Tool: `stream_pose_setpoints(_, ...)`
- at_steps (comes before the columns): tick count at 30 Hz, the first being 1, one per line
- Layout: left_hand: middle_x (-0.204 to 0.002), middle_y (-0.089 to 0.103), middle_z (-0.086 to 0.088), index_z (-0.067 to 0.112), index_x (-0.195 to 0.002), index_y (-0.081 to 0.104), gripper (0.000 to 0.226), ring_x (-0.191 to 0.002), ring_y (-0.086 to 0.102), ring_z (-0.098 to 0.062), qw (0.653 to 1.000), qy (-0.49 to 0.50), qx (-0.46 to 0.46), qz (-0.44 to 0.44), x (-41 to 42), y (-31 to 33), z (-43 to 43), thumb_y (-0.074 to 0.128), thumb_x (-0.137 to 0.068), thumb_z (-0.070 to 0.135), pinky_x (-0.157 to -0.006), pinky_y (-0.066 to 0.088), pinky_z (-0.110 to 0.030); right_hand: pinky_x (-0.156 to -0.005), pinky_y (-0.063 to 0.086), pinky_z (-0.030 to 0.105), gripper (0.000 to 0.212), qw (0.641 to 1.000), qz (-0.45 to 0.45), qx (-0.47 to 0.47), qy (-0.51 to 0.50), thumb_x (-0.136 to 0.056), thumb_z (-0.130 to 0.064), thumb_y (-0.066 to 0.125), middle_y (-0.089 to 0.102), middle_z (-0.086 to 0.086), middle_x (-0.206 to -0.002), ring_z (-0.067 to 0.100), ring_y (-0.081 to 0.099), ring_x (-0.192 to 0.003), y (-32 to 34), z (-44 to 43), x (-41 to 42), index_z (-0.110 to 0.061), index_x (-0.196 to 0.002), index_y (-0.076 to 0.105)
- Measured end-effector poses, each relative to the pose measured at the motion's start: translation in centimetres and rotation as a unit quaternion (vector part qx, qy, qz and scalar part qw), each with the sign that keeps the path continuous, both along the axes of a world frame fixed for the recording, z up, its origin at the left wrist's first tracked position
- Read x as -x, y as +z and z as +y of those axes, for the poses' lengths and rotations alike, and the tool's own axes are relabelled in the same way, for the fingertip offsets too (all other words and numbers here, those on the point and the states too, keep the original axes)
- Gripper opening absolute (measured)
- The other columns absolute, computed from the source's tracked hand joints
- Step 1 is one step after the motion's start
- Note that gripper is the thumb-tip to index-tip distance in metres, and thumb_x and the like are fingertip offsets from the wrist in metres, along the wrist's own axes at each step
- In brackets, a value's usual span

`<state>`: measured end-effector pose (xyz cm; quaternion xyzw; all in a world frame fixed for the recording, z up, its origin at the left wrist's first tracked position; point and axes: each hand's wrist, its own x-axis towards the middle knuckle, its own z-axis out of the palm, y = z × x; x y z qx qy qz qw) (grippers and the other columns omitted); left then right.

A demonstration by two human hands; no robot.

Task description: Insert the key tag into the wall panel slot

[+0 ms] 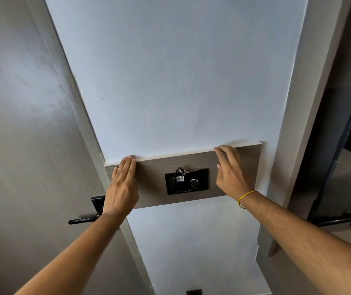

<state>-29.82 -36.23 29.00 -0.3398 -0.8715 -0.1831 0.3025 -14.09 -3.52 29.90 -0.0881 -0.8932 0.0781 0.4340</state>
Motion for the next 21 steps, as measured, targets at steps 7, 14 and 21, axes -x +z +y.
stream_pose_setpoints(7, -0.175, 0.019, -0.008, 0.008, -0.165, 0.02, 0.08, -0.163, 0.009, -0.025, 1.0, -0.001, -0.005, -0.013, -0.3, -0.3, 0.1, 0.047, -0.092, -0.013, -0.13, 0.02, -0.049, -0.122, 0.041, 0.045, 0.07, 1.0, -0.02, -0.014, 0.001, -0.082, 0.001, 0.055, 0.048, 0.015, -0.148, 0.033, 0.045, -0.144, -0.8, 0.3, -0.2, -0.002, -0.151, 0.046)
stream_pose_setpoints(14, -0.175, 0.018, -0.008, 0.007, -0.165, 0.021, 0.081, -0.163, 0.008, -0.025, 1.0, -0.011, -0.012, -0.017, -0.3, -0.5, 0.0, 0.048, -0.091, -0.013, -0.13, 0.018, -0.047, -0.125, 0.036, 0.047, 0.075, 0.999, -0.036, -0.025, -0.005, -0.084, -0.008, 0.06, 0.043, 0.017, -0.155, 0.035, 0.041, -0.15, -1.5, 0.3, -0.3, -0.003, -0.156, 0.04)
stream_pose_setpoints(21, -0.175, 0.016, -0.007, 0.008, -0.165, 0.021, 0.084, -0.163, 0.006, -0.024, 1.0, -0.012, -0.002, -0.022, 0.0, -0.3, 0.0, 0.046, -0.088, -0.013, -0.131, 0.017, -0.049, -0.129, 0.028, 0.051, 0.08, 0.992, -0.091, -0.083, -0.033, -0.094, -0.025, 0.057, 0.03, 0.015, -0.169, 0.033, 0.026, -0.16, -1.1, 1.7, -1.0, -0.005, -0.164, 0.023)
